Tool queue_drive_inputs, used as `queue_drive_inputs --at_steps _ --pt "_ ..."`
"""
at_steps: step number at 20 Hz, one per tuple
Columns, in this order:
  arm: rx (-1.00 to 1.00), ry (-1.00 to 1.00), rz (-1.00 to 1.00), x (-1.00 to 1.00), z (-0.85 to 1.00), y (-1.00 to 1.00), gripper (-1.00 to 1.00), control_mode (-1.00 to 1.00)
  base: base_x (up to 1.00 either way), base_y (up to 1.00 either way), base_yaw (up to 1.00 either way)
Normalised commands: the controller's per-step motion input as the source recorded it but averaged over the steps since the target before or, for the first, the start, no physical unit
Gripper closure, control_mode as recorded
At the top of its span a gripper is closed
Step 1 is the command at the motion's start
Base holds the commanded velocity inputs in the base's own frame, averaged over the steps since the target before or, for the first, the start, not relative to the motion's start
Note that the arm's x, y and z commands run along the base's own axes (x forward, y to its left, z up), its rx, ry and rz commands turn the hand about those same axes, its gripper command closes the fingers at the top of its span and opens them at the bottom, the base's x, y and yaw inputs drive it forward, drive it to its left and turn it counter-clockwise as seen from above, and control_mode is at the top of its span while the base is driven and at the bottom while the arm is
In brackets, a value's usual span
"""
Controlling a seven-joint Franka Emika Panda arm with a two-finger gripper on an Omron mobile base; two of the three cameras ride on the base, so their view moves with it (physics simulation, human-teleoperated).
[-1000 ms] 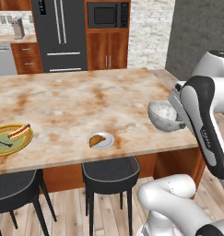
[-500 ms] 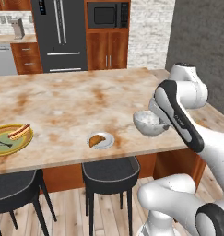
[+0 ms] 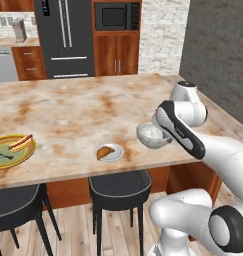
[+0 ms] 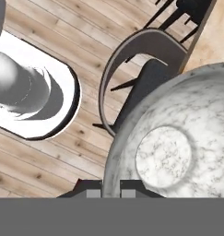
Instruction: Take the smaller bowl and place it next to the appetizer plate on the dining counter , and place the larger bowl next to the plate with cooked food.
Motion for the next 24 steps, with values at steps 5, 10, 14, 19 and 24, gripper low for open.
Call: queue_drive_inputs --at_steps 5,10,14,19,24 --pt "0.0 0.0 0.07 0.66 -0.33 0.11 1.0 -1.0 0.0 0.0 0.0" --pt "0.0 0.0 0.06 0.76 -0.41 0.06 1.0 -1.0 0.0 0.0 0.0" --pt "0.0 0.02 0.04 0.78 -0.5 0.0 1.0 -1.0 0.0 0.0 0.0" --pt "0.0 0.05 0.06 0.63 -0.53 0.02 1.0 -1.0 0.0 0.0 0.0" --pt "0.0 0.0 0.02 0.39 -0.4 0.0 1.0 -1.0 0.0 0.0 0.0"
